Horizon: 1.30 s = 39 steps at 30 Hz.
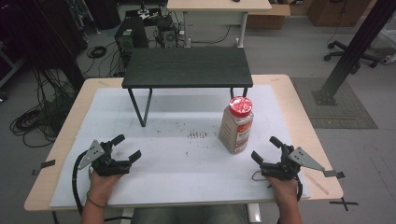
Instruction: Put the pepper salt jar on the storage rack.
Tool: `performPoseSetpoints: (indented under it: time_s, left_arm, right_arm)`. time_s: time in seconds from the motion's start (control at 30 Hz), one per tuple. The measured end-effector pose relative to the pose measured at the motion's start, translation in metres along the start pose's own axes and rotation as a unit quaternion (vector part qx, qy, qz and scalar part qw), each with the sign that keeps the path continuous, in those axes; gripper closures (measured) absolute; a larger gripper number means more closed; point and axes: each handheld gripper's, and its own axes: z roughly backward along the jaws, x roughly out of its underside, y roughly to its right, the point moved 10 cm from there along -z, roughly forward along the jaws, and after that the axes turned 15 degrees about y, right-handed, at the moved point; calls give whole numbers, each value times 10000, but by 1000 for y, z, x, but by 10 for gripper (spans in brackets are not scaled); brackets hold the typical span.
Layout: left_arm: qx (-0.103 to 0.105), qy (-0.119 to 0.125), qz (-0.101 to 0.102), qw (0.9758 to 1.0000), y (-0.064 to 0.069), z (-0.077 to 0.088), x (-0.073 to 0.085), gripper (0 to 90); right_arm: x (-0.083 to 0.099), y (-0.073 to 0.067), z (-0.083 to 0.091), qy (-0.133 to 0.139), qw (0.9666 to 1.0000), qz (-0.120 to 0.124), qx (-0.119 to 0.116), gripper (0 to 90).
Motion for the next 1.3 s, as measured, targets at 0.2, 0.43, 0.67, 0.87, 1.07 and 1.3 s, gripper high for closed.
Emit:
performPoseSetpoints:
  time_s: [0.2,0.43,0.67,0.87,1.07,1.3]
  left_arm:
    - [4,12,10,10000,0,0,0,2]
    - [-4,12,18,10000,0,0,0,2]
    - [-6,-1,-40,10000,0,0,0,2]
    - [13,-1,-41,10000,1,0,0,2]
    - [11,3,-21,10000,0,0,0,2]
    - [13,8,-3,10000,0,0,0,2]
  right_arm:
    - [0,0,0,-6,10000,7,-14,1]
    - [-1,-2,0,13,10000,57,-28,0]
    - [0,-2,0,-9,10000,69,-51,1]
    - [0,-2,0,-21,10000,49,-48,1]
    - [0,-1,0,-22,10000,73,21,1]
    - [-3,2,0,30,9999,-48,99,1]
